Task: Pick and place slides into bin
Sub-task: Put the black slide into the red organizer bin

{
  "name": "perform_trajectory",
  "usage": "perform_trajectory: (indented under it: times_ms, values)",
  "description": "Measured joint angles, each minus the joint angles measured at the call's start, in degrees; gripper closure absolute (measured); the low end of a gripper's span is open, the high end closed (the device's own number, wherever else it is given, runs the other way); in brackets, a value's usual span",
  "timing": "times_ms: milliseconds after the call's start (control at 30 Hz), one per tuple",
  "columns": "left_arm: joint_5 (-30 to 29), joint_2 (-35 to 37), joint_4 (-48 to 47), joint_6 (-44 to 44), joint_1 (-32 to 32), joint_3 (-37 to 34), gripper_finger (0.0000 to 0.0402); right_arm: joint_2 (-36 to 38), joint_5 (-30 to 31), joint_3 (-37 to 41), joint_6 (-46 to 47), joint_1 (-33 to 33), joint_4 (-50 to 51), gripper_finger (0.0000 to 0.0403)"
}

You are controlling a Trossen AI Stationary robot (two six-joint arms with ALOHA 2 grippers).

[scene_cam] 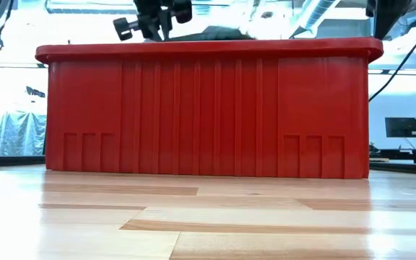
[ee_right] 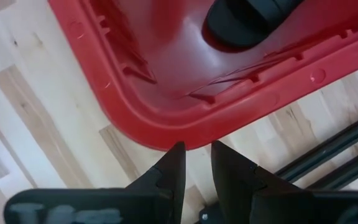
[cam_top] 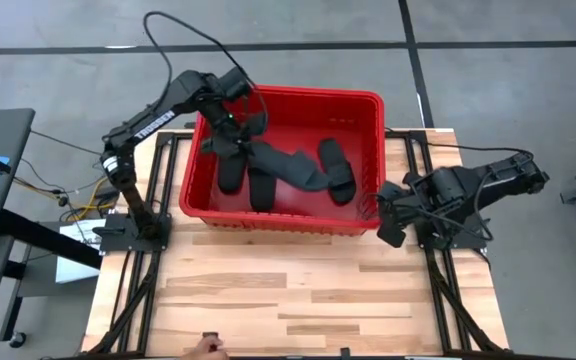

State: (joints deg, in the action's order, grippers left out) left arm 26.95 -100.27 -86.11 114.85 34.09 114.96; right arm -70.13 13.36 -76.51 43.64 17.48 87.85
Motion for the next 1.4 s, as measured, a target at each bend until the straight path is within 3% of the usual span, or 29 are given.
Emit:
perform_trajectory:
  times_ms: [500,1000,1200,1400]
  values:
    - [-12.4,-5.2,3.3,16.6,-1.2,0.1,0.0390,0.0,-0.9,0.0,4.3,-4.4,0.0,0.0333]
    - [-9.8,-12.4,6.5,23.9,0.0,0.0,0.0391,0.0,-1.5,0.0,4.6,-8.0,-0.3,0.0333]
    - [-15.4,-15.2,7.5,27.9,-0.8,0.0,0.0391,0.0,-1.6,0.0,4.5,-9.0,-0.5,0.0333]
    - [-15.1,-17.0,8.4,30.5,-0.8,0.1,0.0391,0.0,-1.5,0.0,4.4,-9.9,-0.5,0.0333]
